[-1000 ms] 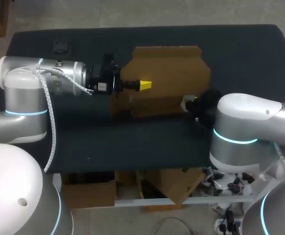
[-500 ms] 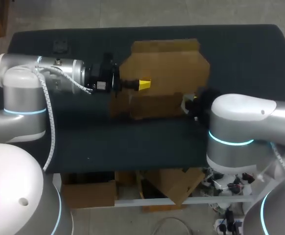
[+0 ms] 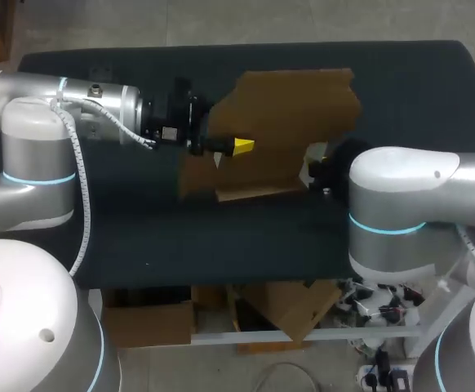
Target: Assemble the packaging by folding the flat box into shape, placing the metal phone stand inside, and closing the box properly
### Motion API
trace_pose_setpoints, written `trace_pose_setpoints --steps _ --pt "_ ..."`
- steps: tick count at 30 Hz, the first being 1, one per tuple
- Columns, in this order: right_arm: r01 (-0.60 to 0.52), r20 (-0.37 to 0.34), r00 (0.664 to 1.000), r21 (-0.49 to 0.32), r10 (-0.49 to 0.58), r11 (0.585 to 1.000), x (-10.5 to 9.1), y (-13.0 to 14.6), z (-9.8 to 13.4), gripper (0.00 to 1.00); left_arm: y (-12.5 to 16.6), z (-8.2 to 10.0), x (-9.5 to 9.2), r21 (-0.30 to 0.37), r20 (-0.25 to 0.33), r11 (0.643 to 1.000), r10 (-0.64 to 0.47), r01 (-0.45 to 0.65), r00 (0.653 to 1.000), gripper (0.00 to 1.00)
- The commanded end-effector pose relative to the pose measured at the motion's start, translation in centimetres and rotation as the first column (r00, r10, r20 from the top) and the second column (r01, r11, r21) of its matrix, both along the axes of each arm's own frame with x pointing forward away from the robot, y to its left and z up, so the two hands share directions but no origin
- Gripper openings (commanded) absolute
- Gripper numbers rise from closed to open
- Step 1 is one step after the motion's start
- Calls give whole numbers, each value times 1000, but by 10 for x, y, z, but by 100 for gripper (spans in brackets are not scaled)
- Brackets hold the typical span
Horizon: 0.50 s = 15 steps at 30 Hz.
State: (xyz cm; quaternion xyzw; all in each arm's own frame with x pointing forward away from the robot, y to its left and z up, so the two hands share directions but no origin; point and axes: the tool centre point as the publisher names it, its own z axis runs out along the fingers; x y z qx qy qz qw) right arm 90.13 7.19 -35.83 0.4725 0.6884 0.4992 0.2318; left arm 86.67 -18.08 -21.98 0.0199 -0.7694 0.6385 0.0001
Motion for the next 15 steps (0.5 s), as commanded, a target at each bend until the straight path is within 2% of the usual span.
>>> trace_pose_setpoints --steps 1,10,15 --pt "-14 -91 996 -29 11 999 5 -2 10 0 4 5 -5 17 14 1000 0 -1 1000 100" --pt "-30 -179 983 -5 28 1000 7 -7 11 0 14 7 -14 37 81 999 -12 9 997 100" --pt "-60 -213 975 7 60 998 8 -11 7 0 24 7 -16 46 89 999 -16 12 996 100"
